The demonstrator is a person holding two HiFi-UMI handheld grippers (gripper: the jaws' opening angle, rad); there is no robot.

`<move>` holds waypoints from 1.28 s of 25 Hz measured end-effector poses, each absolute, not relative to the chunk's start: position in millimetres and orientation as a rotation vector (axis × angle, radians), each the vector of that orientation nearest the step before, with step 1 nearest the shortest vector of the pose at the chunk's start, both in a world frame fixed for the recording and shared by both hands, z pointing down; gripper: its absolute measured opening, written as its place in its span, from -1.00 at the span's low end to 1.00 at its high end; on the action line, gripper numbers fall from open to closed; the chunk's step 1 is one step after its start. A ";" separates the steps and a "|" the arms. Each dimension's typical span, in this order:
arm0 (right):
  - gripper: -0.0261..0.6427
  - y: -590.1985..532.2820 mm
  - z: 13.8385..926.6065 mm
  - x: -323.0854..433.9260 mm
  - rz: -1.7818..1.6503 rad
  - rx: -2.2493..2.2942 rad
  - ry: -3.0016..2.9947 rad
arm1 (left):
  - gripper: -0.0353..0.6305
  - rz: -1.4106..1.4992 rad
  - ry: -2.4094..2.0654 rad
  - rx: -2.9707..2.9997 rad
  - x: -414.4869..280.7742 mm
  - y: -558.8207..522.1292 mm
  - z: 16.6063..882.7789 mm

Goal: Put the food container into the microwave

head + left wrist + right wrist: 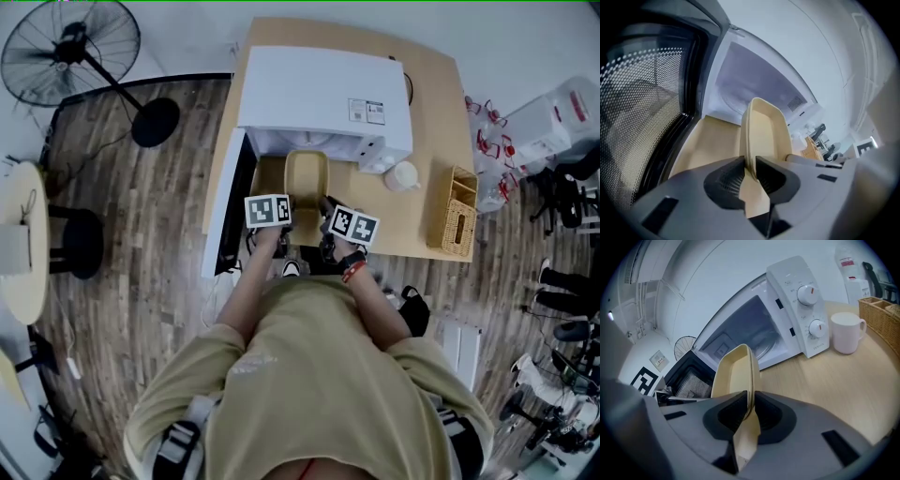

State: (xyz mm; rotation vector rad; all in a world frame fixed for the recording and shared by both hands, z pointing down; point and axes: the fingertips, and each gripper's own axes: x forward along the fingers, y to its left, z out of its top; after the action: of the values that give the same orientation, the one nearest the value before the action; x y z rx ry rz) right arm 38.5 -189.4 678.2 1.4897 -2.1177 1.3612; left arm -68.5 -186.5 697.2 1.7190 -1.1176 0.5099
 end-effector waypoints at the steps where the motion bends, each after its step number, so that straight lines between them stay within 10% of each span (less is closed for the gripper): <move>1: -0.73 -196.1 678.1 39.1 1.365 1.486 -2.120 | -0.64 0.512 -1.122 1.720 -67.9 -192.5 696.9; 32: -0.73 -318.9 678.9 42.4 1.415 1.509 -2.173 | -0.63 0.438 -1.198 1.719 -66.4 -311.1 697.9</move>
State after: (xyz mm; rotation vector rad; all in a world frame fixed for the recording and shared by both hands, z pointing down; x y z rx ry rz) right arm 42.4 -318.9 678.9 1.5088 -2.1734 1.4154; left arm -66.4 -311.1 697.9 1.7187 -1.1984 0.4383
